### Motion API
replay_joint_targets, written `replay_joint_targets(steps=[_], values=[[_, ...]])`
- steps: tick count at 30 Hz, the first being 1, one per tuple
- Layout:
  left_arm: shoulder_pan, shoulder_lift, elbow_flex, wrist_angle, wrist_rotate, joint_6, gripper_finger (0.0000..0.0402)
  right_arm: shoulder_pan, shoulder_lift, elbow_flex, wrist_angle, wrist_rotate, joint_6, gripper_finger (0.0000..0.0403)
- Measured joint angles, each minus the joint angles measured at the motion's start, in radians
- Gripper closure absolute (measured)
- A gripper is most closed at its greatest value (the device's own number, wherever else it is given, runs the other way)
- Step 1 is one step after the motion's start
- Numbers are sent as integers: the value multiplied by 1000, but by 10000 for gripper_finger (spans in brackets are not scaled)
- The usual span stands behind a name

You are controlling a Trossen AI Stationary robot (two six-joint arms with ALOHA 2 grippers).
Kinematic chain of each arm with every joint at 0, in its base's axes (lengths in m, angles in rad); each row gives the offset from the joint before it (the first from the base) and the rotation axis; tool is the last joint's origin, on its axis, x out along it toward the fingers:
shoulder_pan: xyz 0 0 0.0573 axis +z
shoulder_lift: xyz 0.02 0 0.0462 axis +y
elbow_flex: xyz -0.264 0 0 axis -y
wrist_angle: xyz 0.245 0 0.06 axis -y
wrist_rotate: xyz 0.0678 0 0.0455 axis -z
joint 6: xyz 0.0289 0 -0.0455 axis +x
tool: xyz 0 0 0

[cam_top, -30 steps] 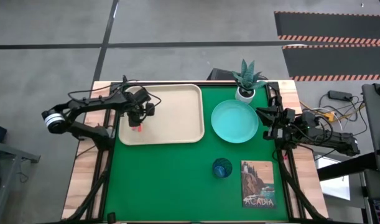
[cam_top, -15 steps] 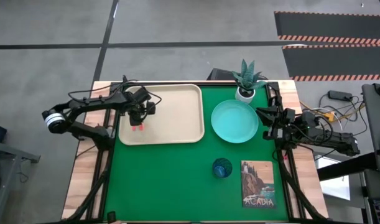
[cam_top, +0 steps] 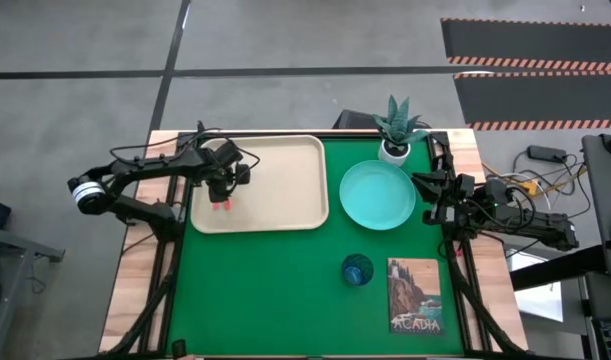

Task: Pick and place plate/cup/fork/spoon on tray
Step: Put the orange fork on the white tray to the right of the orange spoon

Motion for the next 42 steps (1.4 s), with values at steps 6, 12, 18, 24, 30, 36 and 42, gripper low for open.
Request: replay_joint_targets(steps=[6, 12, 18, 24, 30, 36, 42], values=[[14, 0, 0, -2, 2, 0, 402, 0, 0, 0, 0, 0, -6, 360], [15, 0, 0, -2, 15, 1, 402, 0, 0, 0, 0, 0, -7, 360], [15, 0, 0, 1, 24, 0, 402, 0, 0, 0, 0, 0, -7, 360], [15, 0, 0, 2, 24, 0, 402, 0, 0, 0, 0, 0, -7, 360], [15, 0, -1, 5, 24, 0, 402, 0, 0, 0, 0, 0, -7, 360], [15, 0, -17, 15, 27, 3, 402, 0, 0, 0, 0, 0, -7, 360], [15, 0, -17, 26, 27, 4, 402, 0, 0, 0, 0, 0, -7, 360]])
